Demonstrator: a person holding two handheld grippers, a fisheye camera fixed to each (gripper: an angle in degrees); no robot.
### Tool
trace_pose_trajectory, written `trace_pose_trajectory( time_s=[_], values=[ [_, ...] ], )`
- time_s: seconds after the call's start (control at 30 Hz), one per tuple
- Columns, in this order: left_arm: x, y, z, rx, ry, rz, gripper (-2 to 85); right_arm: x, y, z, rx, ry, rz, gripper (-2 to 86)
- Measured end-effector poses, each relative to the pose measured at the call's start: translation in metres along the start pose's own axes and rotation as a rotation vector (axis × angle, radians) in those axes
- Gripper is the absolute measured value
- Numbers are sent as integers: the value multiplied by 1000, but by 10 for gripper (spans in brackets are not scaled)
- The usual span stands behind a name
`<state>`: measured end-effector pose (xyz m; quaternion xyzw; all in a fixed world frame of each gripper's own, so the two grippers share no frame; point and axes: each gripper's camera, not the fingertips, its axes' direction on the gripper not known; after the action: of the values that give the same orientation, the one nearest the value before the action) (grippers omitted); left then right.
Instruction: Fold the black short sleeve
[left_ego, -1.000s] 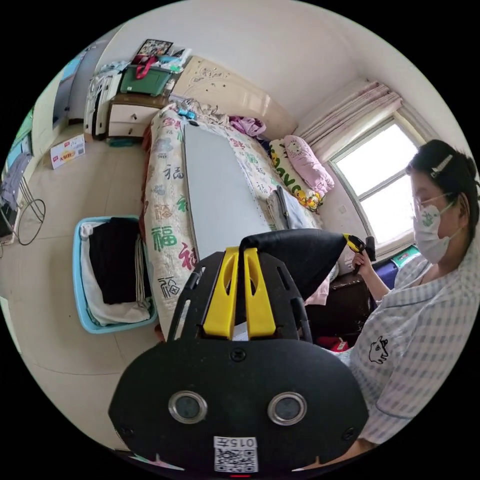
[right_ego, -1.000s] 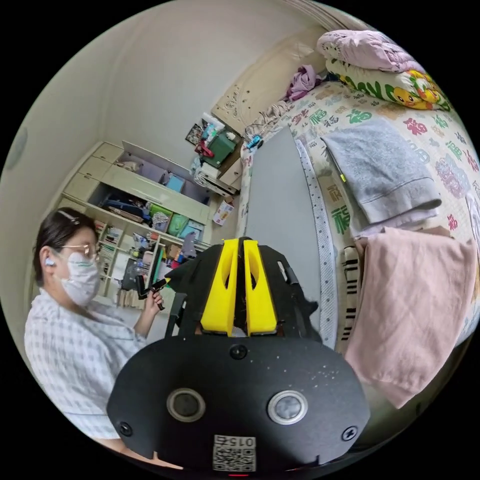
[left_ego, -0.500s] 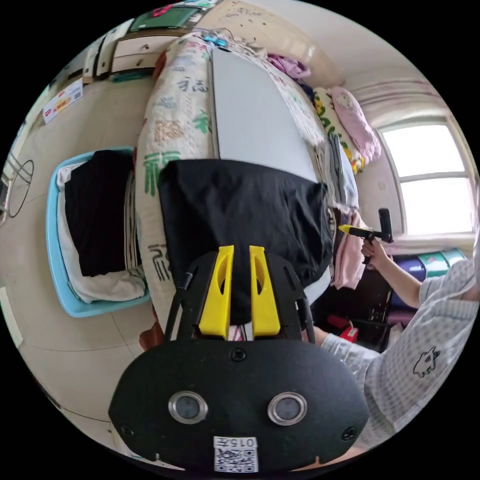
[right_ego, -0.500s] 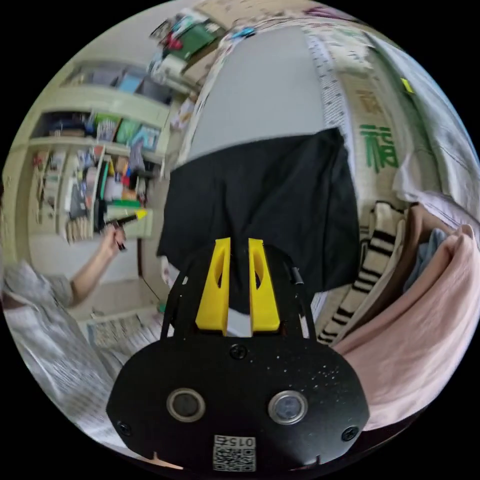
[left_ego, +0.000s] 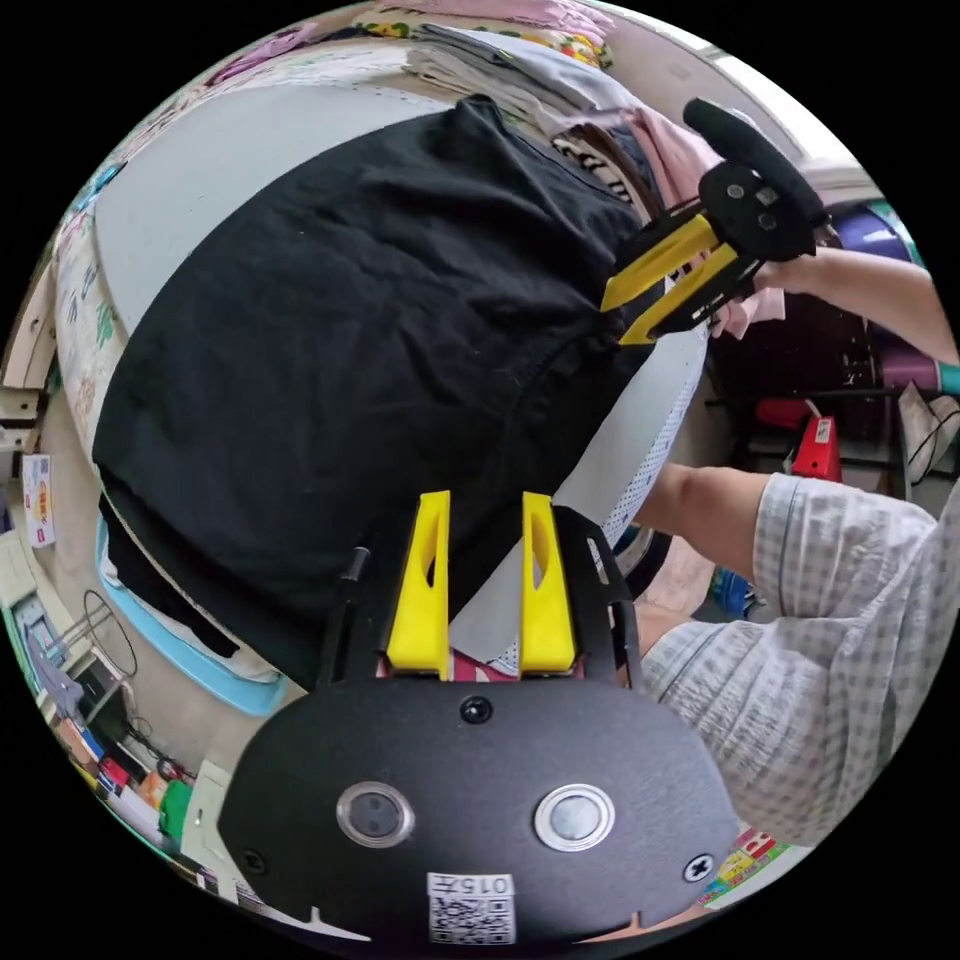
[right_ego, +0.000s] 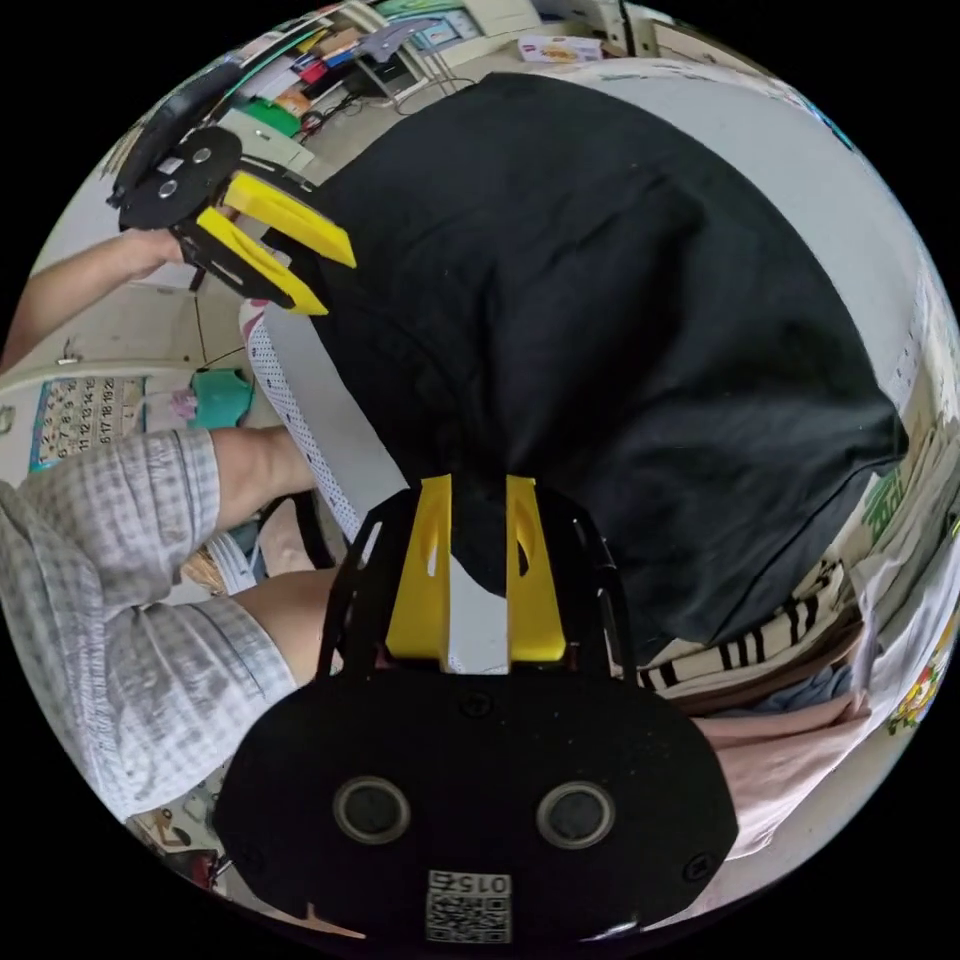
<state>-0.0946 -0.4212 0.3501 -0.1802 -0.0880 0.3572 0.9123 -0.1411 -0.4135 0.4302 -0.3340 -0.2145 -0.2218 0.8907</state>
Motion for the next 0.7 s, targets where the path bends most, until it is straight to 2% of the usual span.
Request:
trace_pose_trajectory(
  time_s=[0.17, 0.27, 0.33, 0.47, 0.57, 0.67, 0.7],
  values=[
    [-3, -8, 8, 2, -63, -9, 78, 28, 7, 10, 4, -29, 8, 67],
    [-17, -16, 13, -33, 12, -29, 68, 48, 8, 11, -13, -100, 13, 43],
    [-37, -20, 14, -47, 155, -72, 40, 65, 11, 6, -16, -138, 35, 28],
    [-61, -21, -2, 11, 193, -110, 13, 101, 13, -25, 35, -190, 56, 18],
    [-96, -30, -40, 130, 163, -144, 5, 154, 0, -81, 150, -135, 83, 14],
    [-159, -64, -104, 357, -9, -198, 2, 237, -50, -161, 330, 35, 154, 13],
    [-190, -79, -135, 490, -79, -253, 2, 272, -76, -201, 430, 115, 219, 14]
  ],
)
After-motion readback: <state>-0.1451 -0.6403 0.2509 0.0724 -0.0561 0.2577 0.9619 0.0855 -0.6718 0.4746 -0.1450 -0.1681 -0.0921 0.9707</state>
